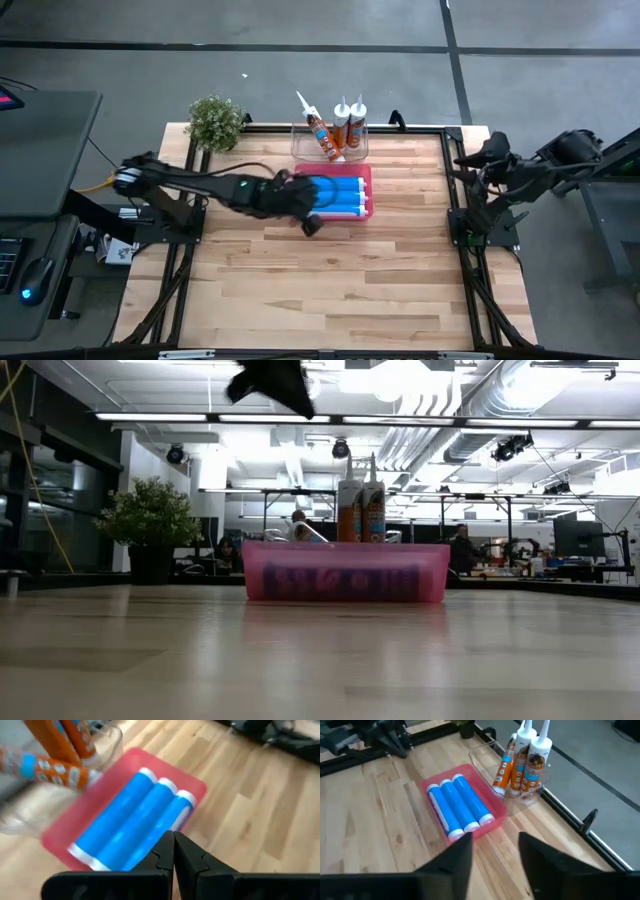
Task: Pick & place silicon tubes, Sealant and Lysol wipes
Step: Return to home position
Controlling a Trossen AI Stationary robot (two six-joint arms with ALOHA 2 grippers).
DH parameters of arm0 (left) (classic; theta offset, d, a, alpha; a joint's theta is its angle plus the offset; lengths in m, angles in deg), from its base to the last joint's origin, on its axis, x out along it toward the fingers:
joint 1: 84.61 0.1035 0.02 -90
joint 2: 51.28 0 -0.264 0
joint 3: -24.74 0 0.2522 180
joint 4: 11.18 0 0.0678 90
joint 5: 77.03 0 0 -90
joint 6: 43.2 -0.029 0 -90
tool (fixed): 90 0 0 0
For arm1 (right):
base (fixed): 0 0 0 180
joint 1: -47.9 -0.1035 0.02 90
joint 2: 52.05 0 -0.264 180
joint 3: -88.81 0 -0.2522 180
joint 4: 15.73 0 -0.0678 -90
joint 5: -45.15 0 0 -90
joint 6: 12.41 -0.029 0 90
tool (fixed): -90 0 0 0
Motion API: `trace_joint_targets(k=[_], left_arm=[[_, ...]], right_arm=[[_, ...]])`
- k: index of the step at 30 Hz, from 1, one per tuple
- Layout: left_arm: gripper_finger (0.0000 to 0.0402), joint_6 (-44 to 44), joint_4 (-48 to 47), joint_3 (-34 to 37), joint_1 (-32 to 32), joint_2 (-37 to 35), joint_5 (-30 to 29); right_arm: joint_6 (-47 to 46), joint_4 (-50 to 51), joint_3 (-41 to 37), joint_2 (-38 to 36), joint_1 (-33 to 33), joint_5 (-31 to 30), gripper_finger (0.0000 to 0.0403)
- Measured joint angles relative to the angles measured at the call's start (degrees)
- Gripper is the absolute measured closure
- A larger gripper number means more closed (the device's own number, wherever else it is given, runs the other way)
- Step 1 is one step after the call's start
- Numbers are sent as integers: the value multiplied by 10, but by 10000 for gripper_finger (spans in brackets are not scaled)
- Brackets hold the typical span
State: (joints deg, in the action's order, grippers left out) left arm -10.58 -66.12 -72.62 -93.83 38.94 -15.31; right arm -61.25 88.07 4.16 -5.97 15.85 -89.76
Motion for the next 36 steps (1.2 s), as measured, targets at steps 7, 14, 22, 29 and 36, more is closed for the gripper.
trace_joint_targets(k=[7, 14, 22, 29, 36], left_arm=[[401, 41, 244, 215, -46, -143, -43], [401, -11, 428, 378, -66, -266, -78], [401, -85, 779, 601, 5, -362, 67], [401, -57, 895, 709, 114, -374, 229], [401, -28, 1012, 805, 165, -445, 265]], right_arm=[[21, -28, -66, -46, 0, -19, 389], [22, -225, -238, -156, 0, -8, 400], [143, -534, -392, -229, 0, -58, 401], [176, -673, -470, -264, 1, -83, 402], [200, -790, -530, -293, 2, -107, 402]])
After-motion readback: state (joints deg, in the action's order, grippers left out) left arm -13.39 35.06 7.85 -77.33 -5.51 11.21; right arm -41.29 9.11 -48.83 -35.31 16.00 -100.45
